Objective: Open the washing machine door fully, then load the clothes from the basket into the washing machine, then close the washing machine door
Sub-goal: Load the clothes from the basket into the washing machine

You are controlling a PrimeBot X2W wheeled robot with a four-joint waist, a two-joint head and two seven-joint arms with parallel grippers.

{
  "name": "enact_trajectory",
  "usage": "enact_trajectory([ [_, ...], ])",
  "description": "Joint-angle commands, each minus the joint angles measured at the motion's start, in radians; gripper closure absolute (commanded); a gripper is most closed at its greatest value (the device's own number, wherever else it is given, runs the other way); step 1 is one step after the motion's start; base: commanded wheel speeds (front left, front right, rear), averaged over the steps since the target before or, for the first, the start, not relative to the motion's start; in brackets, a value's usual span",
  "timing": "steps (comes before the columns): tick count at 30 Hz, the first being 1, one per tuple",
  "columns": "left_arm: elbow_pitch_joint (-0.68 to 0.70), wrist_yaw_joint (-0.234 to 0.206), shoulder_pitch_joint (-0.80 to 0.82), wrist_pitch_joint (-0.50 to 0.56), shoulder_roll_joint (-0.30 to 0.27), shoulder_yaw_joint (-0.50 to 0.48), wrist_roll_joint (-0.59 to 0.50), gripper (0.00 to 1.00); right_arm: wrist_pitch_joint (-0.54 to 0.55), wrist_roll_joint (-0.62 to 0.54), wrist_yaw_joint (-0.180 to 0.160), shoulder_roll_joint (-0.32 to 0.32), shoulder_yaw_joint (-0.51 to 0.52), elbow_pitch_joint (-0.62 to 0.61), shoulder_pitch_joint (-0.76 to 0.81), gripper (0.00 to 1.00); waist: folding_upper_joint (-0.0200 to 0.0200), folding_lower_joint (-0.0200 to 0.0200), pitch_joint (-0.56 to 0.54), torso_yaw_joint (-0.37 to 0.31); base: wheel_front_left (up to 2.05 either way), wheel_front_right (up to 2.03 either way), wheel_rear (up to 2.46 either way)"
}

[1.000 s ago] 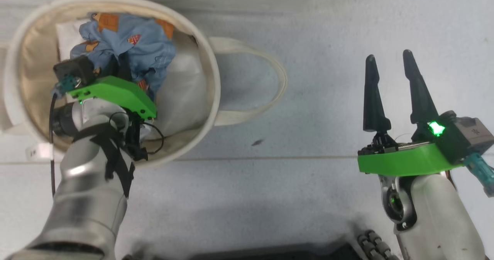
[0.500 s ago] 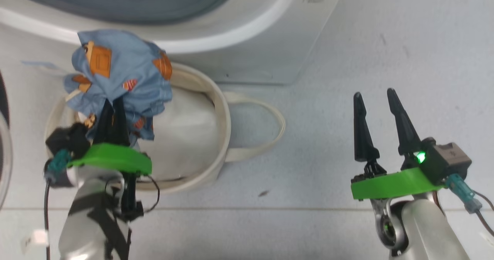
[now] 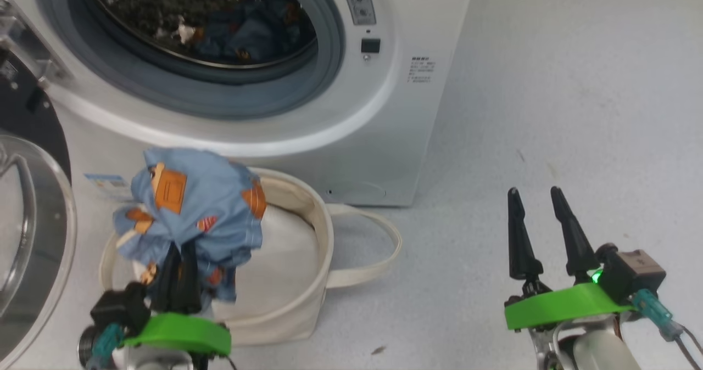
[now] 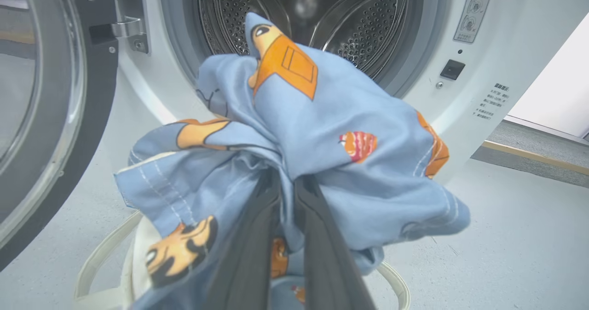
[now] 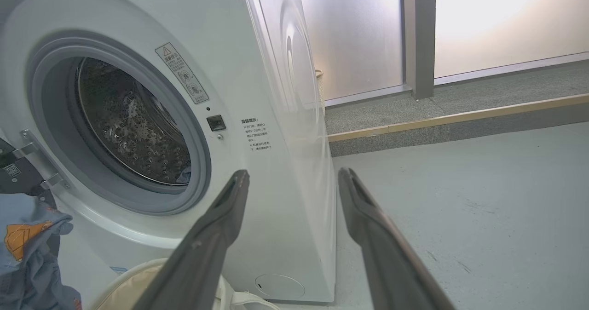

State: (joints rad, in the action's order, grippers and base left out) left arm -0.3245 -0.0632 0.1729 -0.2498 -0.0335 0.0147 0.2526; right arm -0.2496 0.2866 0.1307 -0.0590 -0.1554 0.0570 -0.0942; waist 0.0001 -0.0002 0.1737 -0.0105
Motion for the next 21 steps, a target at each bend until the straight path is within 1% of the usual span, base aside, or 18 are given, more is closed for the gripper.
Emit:
enact_trajectory([
  [1, 0.047, -0.009, -0.003, -0.012, -0.017, -0.035, 0.008, 1.0, -0.012, 0.007, 0.0, 0.009, -0.03, -0.024, 0.003, 0.0, -0.0001, 0.0002, -0.047, -0.003, 0.0, 0.0, 0.0],
  [9, 0.113, -0.016, -0.1, -0.012, -0.017, -0.051, 0.022, 1.0, -0.012, 0.023, 0.0, 0.009, -0.033, -0.018, 0.037, 0.0, -0.0001, 0.0002, -0.107, -0.012, 0.0, 0.0, 0.0],
  [21, 0.138, -0.008, -0.114, -0.012, -0.017, -0.026, 0.013, 1.0, -0.012, 0.029, 0.0, 0.009, -0.046, -0.013, 0.056, 0.0, -0.0001, 0.0002, -0.121, -0.014, 0.0, 0.0, 0.0],
])
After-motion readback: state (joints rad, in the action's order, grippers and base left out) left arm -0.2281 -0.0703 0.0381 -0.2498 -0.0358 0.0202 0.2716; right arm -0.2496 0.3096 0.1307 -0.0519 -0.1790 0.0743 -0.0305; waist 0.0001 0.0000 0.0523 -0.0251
